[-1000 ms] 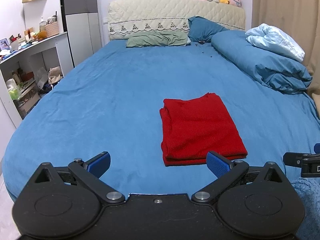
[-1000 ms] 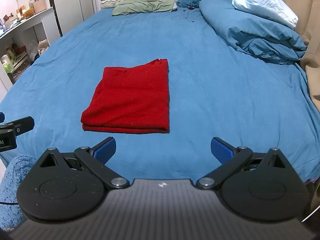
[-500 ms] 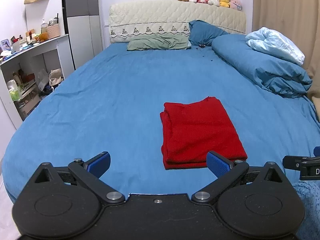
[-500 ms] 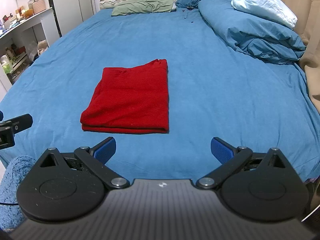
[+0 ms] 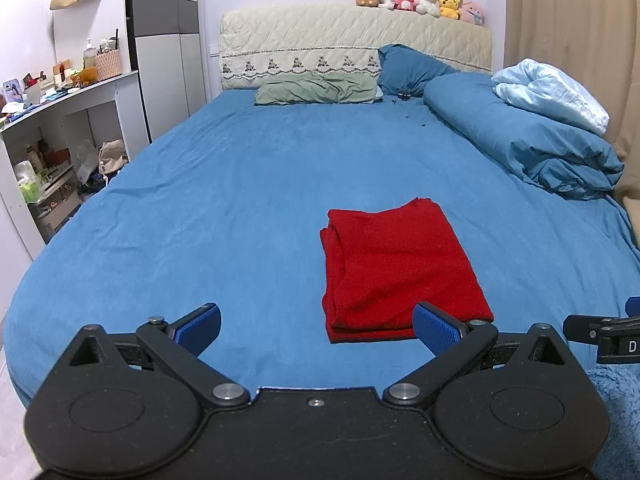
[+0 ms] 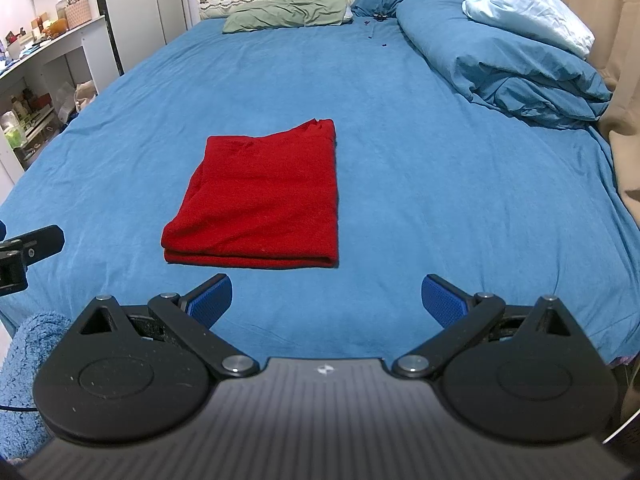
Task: Fold small clothes
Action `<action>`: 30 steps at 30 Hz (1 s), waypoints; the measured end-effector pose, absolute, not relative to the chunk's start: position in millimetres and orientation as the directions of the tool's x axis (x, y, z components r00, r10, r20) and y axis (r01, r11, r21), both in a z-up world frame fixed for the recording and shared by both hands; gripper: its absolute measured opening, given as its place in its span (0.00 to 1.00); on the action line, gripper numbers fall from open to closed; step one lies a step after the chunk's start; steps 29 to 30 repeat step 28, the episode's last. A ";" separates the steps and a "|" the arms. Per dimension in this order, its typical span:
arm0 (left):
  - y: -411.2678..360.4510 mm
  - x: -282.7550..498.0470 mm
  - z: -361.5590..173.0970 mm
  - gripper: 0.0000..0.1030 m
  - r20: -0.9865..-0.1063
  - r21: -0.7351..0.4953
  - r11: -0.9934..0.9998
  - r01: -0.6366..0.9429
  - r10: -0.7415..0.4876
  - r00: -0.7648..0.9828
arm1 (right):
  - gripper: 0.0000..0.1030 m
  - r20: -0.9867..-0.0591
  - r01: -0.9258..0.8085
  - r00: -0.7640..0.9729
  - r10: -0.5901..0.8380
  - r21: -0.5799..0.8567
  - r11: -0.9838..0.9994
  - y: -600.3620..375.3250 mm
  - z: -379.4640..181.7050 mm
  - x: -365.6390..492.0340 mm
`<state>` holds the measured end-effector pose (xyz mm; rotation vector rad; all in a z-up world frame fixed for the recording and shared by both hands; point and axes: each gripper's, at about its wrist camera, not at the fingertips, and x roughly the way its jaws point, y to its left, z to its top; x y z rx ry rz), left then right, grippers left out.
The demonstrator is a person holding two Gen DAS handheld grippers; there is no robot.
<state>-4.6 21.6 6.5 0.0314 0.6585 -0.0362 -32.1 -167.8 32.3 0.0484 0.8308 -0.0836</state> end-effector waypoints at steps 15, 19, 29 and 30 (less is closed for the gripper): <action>26.2 -3.4 9.5 1.00 -0.608 0.006 0.999 0.043 -0.031 0.793 | 1.00 -0.738 0.096 0.672 -0.058 0.009 0.995 -163.8 31.8 -31.4; 28.2 -4.8 12.8 1.00 -0.595 -0.005 0.999 0.043 -0.037 0.803 | 1.00 -0.736 0.096 0.674 -0.059 0.009 0.995 -163.9 32.1 -32.0; 29.6 -5.2 13.0 1.00 -0.576 0.000 0.999 0.049 -0.040 0.817 | 1.00 -0.736 0.099 0.674 -0.058 0.012 0.995 -162.0 32.7 -31.9; 29.6 -5.2 13.0 1.00 -0.576 0.000 0.999 0.049 -0.040 0.817 | 1.00 -0.736 0.099 0.674 -0.058 0.012 0.995 -162.0 32.7 -31.9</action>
